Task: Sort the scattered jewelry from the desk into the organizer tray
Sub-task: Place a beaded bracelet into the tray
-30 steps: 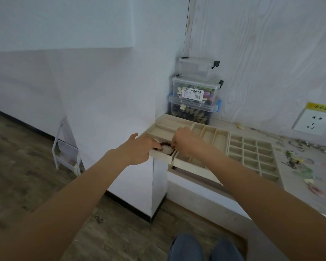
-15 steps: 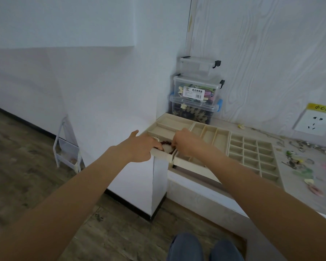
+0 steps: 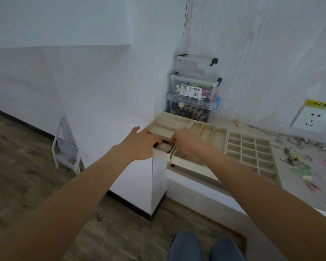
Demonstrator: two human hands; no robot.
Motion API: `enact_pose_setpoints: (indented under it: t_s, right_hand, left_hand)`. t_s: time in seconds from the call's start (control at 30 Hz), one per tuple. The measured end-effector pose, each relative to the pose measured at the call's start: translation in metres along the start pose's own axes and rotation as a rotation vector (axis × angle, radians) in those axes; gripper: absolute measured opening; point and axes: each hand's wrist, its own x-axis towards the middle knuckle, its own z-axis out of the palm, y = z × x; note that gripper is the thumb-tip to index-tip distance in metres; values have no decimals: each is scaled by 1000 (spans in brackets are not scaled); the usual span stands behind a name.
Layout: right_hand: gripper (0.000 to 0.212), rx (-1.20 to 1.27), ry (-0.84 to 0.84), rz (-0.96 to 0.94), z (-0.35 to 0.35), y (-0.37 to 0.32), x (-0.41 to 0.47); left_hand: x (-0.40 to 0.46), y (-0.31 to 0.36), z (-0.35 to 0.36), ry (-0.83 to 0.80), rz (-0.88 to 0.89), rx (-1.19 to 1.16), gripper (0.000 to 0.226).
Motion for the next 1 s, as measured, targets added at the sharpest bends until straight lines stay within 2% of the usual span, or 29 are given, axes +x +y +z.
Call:
enact_pose_setpoints:
  t_s: [0.27,0.43,0.57,0.77,0.9,1.0]
  right_hand:
    - [36,71,14,-20,-2,4,-5]
    - [36,198,96,-27,-17,16,-14]
    - [36,246,138,14,-37,43,-28]
    - [37,279,215,216,-52,125,-60]
    - [35,295,236,431,-57,215,-93]
    - [38,309,242,573,-64,273,-117]
  left_hand:
    - [4,5,1,39,-52,-139,49]
    - [11,12,-8,241,-106,-153,38]
    - [30,40,-24,319,-101,-239,29]
    - [81,117,-52,350,0,-388,22]
    - [138,193,-68,251,160,-630,22]
    - [177,246,-77,187,254,-666,22]
